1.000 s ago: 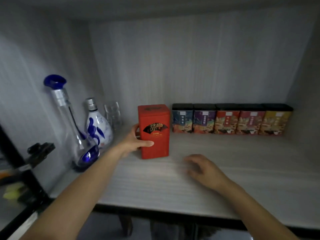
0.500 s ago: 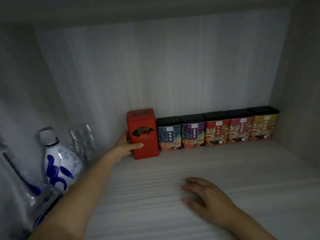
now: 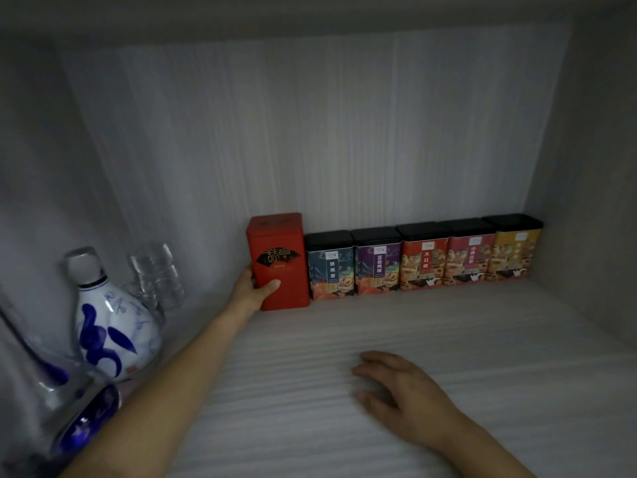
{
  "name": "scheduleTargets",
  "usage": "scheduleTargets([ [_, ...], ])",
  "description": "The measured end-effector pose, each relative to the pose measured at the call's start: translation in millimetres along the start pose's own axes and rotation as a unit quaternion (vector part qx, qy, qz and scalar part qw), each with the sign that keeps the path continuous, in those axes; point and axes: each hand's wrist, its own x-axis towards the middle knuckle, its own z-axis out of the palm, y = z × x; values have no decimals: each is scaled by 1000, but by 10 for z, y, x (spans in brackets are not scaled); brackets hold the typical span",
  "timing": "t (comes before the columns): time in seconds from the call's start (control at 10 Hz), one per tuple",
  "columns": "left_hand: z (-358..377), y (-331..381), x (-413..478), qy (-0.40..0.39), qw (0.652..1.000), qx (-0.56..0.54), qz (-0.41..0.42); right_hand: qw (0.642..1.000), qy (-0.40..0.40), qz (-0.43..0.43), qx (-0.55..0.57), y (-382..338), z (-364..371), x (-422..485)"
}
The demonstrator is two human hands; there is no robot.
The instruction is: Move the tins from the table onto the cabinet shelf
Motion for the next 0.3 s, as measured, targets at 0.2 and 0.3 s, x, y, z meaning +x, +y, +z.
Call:
scheduleTargets([
  [0.2, 243, 57, -206, 59, 995, 39, -65, 1000, 3, 14, 3, 1, 13, -2],
  [0.3, 345, 108, -571, 91, 990, 26, -105, 1000, 11, 14, -8, -28, -19, -28],
])
